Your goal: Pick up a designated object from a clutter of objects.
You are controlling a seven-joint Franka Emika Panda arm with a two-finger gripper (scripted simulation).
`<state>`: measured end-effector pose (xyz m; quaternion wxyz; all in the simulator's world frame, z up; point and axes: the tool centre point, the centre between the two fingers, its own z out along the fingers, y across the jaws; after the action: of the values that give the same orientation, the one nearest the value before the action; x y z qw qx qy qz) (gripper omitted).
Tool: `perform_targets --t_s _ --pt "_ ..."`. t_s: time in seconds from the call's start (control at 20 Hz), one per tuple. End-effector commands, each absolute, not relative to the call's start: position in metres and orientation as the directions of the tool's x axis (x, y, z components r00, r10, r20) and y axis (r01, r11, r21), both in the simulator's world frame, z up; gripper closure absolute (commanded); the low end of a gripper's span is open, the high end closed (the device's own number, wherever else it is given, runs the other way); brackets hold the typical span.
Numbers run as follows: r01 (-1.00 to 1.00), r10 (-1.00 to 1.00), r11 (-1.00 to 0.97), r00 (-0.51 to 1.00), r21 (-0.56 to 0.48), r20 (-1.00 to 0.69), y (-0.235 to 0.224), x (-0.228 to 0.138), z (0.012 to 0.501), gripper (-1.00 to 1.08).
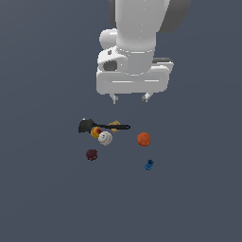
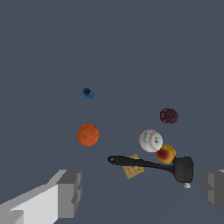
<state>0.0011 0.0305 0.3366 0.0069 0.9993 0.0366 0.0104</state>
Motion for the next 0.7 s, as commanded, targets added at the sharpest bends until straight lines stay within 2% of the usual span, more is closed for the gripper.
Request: perform_targets --t_s 0.0,0.65 --pt "0.073 0.073 -0.997 0.997 0.015 0.02 0.03 0.001 0.337 -0.92" --pt "0.142 0.143 -0.989 0.99 0.031 0.009 0.043 -0.001 0.337 -0.92"
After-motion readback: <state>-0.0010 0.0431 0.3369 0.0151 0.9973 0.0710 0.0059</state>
